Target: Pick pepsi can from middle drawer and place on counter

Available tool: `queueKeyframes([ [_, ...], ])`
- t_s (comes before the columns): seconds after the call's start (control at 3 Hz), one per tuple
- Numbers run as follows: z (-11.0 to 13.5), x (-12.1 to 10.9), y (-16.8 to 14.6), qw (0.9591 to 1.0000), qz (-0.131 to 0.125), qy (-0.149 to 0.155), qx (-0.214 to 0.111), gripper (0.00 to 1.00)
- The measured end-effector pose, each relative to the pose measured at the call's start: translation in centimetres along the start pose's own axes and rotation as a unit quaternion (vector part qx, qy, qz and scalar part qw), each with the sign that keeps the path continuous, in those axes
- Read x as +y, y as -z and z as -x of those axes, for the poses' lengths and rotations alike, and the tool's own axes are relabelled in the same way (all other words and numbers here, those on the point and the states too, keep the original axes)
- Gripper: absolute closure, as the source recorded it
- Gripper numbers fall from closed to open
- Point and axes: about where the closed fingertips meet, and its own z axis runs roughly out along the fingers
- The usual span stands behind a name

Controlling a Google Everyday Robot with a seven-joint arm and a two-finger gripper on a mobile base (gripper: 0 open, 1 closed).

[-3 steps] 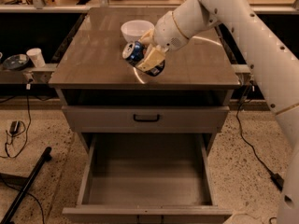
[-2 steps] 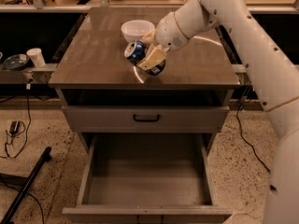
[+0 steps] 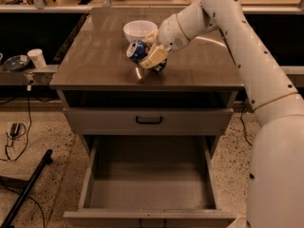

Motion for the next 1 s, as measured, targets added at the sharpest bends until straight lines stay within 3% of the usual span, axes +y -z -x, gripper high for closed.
queueKeyframes([
  [0.67,-0.1,-0.5,0.0,1.0,-0.002,-0.003,-0.003,1.0],
  [1.0,-0.9,-1.9,0.1,0.9998,-0.01,-0.018,-0.002,1.0],
])
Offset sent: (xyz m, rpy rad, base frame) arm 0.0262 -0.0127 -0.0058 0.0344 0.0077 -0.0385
